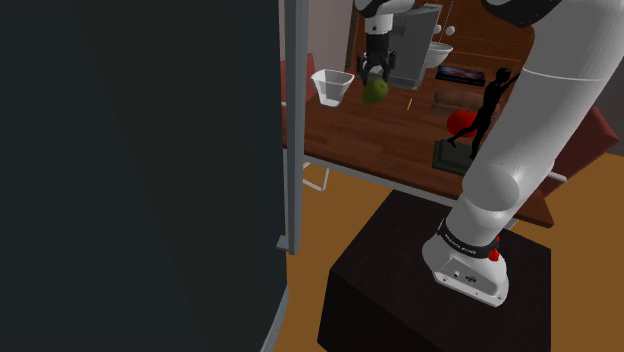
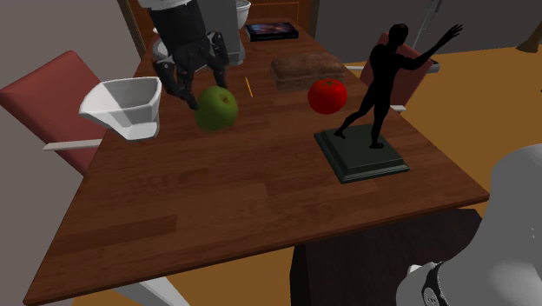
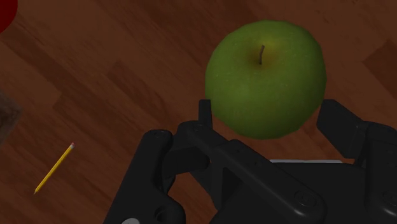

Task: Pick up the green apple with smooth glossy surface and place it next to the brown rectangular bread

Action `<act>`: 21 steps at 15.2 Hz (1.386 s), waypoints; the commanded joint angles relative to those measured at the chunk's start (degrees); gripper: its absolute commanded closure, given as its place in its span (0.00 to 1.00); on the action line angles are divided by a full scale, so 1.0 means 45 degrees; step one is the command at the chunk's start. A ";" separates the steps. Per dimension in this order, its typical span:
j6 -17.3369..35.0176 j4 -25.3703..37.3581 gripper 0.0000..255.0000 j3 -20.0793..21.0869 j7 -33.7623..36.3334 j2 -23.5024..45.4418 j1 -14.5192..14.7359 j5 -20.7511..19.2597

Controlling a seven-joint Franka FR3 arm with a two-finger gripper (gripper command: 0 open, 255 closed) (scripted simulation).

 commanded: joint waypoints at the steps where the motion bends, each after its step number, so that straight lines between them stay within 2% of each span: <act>1: -0.0334 0.0269 1.00 -0.0004 -0.0029 -0.0064 -0.0001 -0.0014; 10: -0.1827 0.1732 1.00 -0.0007 -0.0147 -0.0100 0.0001 -0.0012; 21: -0.1078 -0.0643 1.00 -0.1385 -0.2638 -0.2149 -0.1362 -0.1027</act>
